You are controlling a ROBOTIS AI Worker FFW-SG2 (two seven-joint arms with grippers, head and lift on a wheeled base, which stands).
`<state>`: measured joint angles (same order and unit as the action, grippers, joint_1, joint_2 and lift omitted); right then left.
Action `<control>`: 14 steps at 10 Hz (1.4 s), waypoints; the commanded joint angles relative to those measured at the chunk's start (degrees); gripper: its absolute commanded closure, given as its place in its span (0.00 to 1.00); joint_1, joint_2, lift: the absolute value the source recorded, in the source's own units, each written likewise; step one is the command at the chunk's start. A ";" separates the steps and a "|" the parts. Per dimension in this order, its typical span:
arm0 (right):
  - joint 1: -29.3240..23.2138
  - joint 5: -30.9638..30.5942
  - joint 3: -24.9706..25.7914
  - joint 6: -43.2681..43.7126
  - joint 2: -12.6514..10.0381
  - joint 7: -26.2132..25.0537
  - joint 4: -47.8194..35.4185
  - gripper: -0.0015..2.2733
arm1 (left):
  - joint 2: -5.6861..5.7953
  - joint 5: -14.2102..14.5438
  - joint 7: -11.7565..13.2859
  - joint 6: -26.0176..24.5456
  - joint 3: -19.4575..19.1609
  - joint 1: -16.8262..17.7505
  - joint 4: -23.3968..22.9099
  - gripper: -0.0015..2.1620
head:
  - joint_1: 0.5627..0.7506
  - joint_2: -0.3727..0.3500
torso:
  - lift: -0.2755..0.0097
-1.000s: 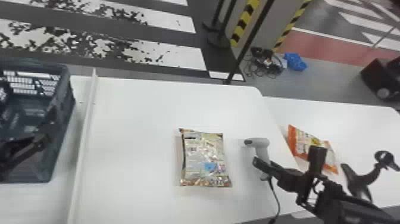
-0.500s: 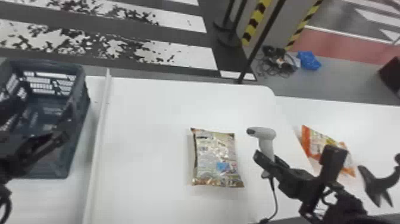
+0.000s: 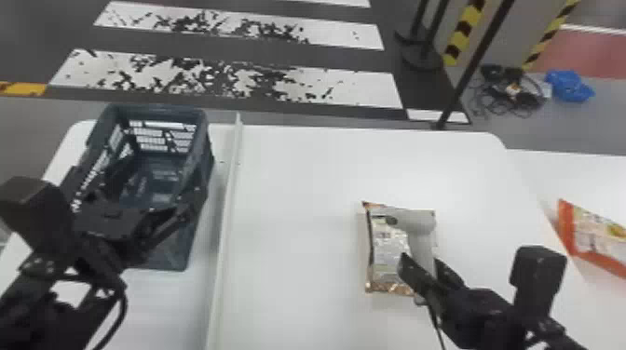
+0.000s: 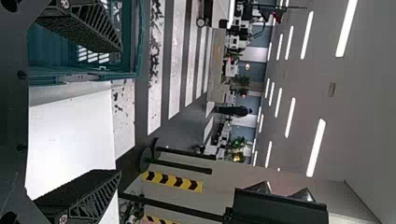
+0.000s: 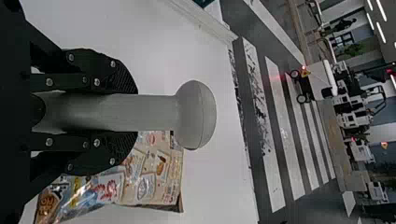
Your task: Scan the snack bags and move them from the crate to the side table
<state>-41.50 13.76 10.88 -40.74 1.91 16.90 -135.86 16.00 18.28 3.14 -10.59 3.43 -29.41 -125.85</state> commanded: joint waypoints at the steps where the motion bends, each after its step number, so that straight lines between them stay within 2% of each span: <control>1: 0.37 -3.66 -3.94 -0.01 -0.07 -1.43 0.69 0.98 | 0.26 0.00 0.20 1.66 0.00 -1.18 -0.89 0.03 | 0.70 0.42 | 0.66; 3: 2.30 -6.29 -5.52 -2.47 0.02 -4.77 2.89 0.98 | 0.34 0.00 0.37 2.01 0.00 -2.15 -1.51 0.03 | 0.70 0.46 | 0.66; 5: 2.65 -7.70 -6.31 -5.10 0.02 -8.64 3.32 0.98 | 0.43 0.35 0.55 2.54 -0.35 -2.50 -1.68 0.03 | 0.70 0.44 | 0.66; 14: 5.12 -8.05 -7.37 -4.93 0.20 -8.90 6.40 0.98 | 0.17 0.53 0.99 3.60 0.00 -2.59 -1.51 0.03 | 0.70 0.43 | 0.66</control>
<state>-36.56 5.65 3.59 -45.80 2.20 8.00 -129.77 16.13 18.83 4.13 -7.00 3.42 -31.99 -127.28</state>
